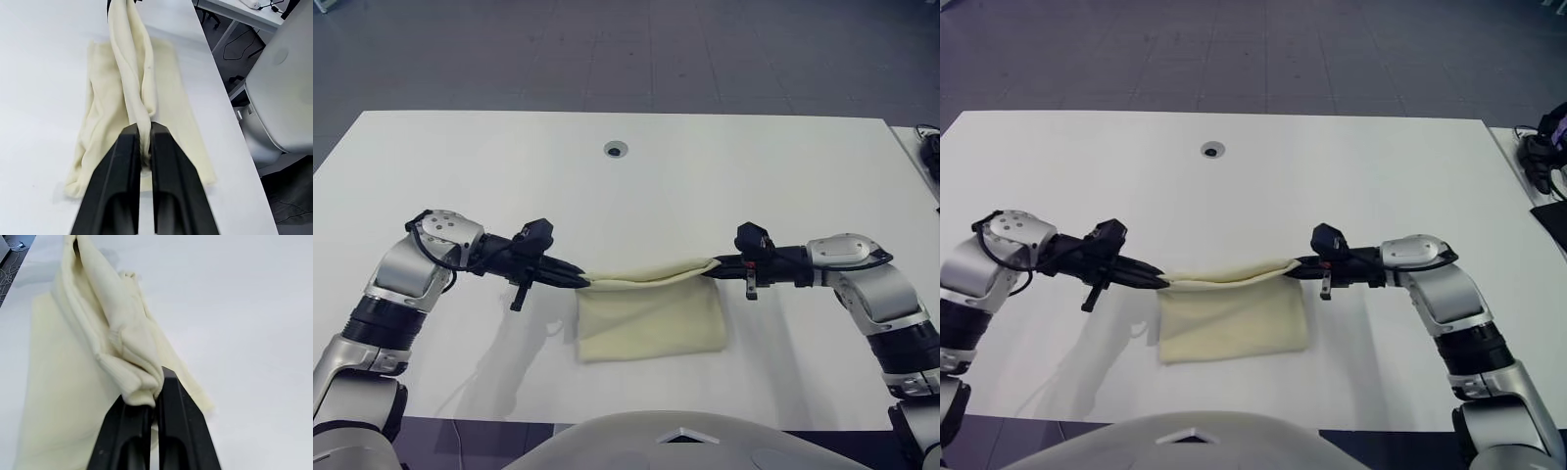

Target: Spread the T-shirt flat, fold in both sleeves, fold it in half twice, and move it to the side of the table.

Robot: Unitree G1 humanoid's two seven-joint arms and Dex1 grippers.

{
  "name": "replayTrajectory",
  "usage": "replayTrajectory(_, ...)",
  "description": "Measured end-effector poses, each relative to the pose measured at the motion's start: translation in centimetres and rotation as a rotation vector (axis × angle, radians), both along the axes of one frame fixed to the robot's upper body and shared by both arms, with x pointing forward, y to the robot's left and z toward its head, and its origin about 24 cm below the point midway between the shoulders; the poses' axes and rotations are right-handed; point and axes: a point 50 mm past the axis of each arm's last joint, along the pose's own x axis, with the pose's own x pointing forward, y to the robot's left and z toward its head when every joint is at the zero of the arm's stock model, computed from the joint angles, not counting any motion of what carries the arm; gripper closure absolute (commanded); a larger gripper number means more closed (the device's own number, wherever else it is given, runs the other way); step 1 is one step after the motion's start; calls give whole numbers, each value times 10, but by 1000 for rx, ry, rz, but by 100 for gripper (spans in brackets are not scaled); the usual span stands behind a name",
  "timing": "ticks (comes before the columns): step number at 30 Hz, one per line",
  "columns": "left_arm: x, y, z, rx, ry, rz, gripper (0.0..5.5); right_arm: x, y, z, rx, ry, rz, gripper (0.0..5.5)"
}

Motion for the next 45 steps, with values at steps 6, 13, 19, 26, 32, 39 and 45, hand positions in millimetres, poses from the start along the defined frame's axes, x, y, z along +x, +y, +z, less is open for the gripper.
replayTrajectory(6,7,2,0,36,-9,15,539,14,3,-4,-18,-29,-30,550)
replayTrajectory(13,22,1,-39,83,74,78,502,21,4,-32,-57,55,-69,505)
replayTrajectory(19,38,-1,-49,1,75,228,407,37,1,-35,33,138,-237,408)
replayTrajectory(26,54,12,-62,44,-16,443,285,52,-7,-43,64,158,-488,292)
replayTrajectory(32,68,28,-58,88,-224,610,185,53,3,-14,166,64,-503,323)
replayTrajectory(39,83,32,6,-164,-560,900,65,-5,63,-9,238,399,-68,373)
replayTrajectory(45,68,14,11,-222,-588,927,10,2,74,-39,126,653,-218,277)
